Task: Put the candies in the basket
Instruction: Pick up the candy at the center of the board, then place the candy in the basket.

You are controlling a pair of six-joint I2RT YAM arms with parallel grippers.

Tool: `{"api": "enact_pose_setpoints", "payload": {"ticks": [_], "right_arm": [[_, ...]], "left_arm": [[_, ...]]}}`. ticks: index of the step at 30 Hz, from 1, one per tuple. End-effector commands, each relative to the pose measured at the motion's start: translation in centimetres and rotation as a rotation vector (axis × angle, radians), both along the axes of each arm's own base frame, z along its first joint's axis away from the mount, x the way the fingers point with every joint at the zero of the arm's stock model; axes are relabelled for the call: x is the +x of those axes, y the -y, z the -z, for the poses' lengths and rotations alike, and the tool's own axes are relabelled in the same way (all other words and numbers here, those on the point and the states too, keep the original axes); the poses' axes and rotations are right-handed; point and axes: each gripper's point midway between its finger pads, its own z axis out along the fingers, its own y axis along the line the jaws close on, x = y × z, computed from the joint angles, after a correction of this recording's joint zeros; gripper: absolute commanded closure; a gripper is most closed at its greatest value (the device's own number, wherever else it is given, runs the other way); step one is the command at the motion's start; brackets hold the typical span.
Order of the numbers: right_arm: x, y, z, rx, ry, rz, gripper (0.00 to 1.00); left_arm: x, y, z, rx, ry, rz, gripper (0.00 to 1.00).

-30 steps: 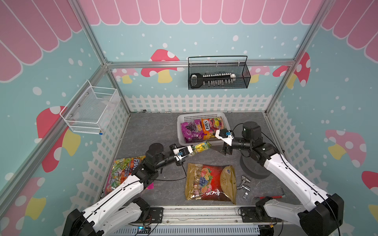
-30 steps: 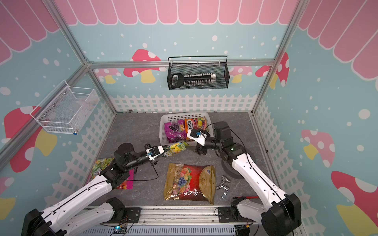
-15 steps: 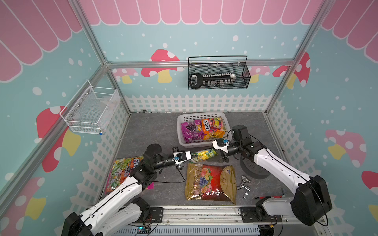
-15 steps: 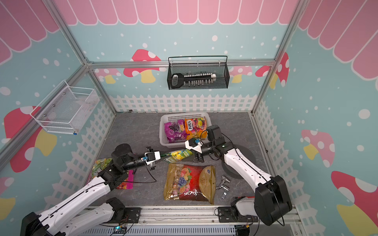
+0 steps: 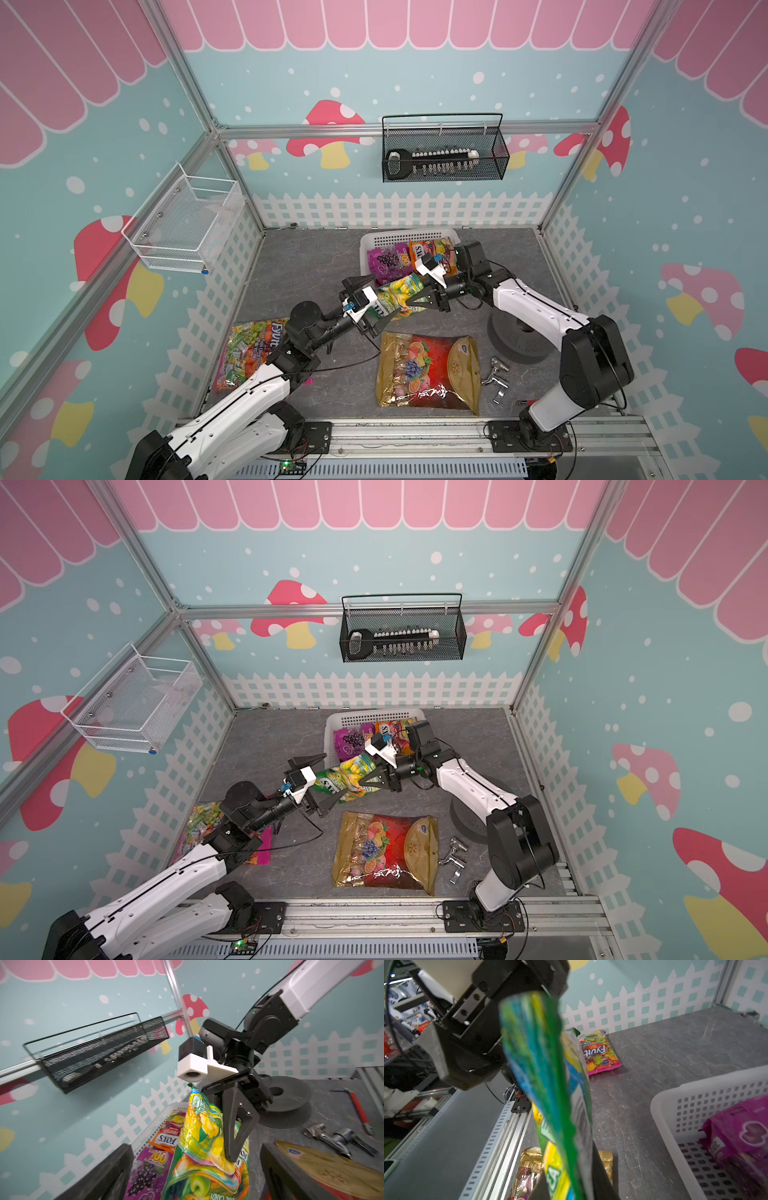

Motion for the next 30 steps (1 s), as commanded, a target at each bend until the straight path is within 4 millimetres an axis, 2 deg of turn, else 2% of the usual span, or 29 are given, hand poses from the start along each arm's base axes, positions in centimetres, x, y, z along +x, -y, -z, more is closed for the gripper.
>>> {"api": "enact_pose_setpoints", "payload": {"ticks": [1,4,7,10,11,12,14,18,23,28,30], "right_arm": [[4.6,-0.5,-0.6,-0.045,-0.111,0.171,0.9],[8.5,-1.1,-0.3,-0.048,-0.185,0.314,0.91],[11.5,-1.4,0.0,-0.016,-0.267,0.448,0.91],[13.5,-1.8,0.9,-0.003,-0.351,0.516,0.91],[14.1,-1.9,0.4,0.009,-0.364,0.536,0.9],[14.9,-2.1,1.9,-0.002,-0.408,0.553,0.89],[16.1,-2.4,2.6,0.0,-0.456,0.576,0.89],[17.8,-3.0,4.1,-0.005,-0.53,0.596,0.89],[19.9,-2.6,6.6,-0.046,-0.596,0.667,0.89],[21.1,-2.5,8.2,-0.06,-0.64,0.7,0.82],[21.5,-2.6,8.8,-0.074,-0.649,0.716,0.74]], "left_arm": [[2.8,-3.6,-0.9,-0.087,-0.013,-0.262,0.01],[4.7,-5.9,0.5,-0.117,-0.095,-0.424,0.01],[6.2,-8.7,1.9,-0.195,-0.2,-0.571,0.01],[6.8,-9.9,2.9,-0.273,-0.31,-0.566,0.01],[7.0,-10.4,3.3,-0.307,-0.35,-0.569,0.01],[7.0,-10.2,3.7,-0.332,-0.391,-0.543,0.01],[7.6,-11.2,4.5,-0.357,-0.438,-0.56,0.01],[8.1,-11.1,5.5,-0.337,-0.474,-0.559,0.01],[8.1,-10.9,6.4,-0.318,-0.486,-0.554,0.01],[7.9,-10.5,6.4,-0.31,-0.483,-0.526,0.01],[7.9,-10.4,6.5,-0.309,-0.483,-0.523,0.01]]}}
